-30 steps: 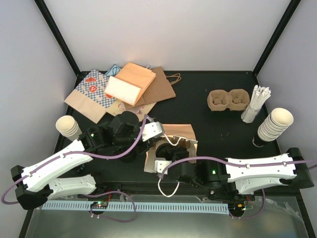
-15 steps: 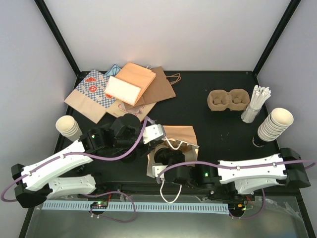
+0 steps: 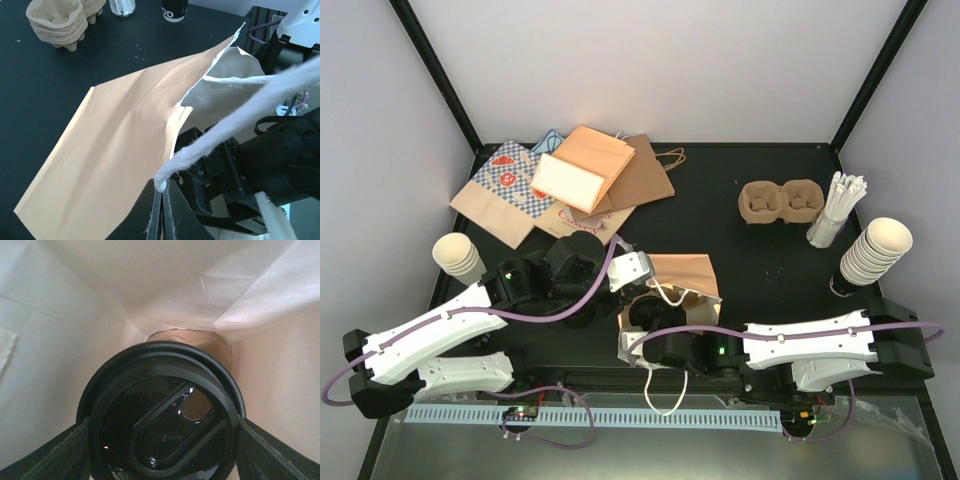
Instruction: Pack the takeout coffee
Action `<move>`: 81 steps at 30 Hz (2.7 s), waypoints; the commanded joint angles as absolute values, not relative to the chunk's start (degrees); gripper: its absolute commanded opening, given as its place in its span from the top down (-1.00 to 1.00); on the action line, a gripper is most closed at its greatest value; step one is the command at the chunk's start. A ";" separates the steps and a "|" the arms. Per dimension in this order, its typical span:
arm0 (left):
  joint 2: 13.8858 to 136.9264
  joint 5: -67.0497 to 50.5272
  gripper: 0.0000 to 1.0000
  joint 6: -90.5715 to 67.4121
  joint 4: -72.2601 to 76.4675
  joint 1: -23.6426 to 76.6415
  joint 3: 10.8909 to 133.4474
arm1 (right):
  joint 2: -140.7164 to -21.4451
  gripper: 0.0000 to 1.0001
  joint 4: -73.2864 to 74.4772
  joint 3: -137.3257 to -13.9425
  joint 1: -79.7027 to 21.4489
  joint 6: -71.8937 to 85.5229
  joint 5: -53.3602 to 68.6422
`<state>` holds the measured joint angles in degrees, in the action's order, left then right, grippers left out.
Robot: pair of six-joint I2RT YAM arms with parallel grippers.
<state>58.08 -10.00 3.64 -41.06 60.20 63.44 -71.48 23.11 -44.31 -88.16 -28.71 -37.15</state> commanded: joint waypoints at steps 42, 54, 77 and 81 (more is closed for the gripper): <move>58.49 -14.22 0.97 -0.04 -42.62 60.64 65.54 | -69.52 -0.20 15.63 -42.76 -85.51 -29.97 -43.61; 57.19 -15.65 0.97 -0.70 -41.65 60.64 65.48 | -71.55 -0.16 8.21 -39.09 -84.56 -32.21 -40.93; 56.23 -18.27 0.97 -1.29 -41.69 60.64 65.24 | -79.25 -0.14 13.57 -42.85 -82.06 -29.19 -37.08; 56.20 -18.41 0.97 -1.79 -41.31 60.72 65.08 | -80.51 -0.14 15.81 -44.29 -81.28 -27.96 -35.74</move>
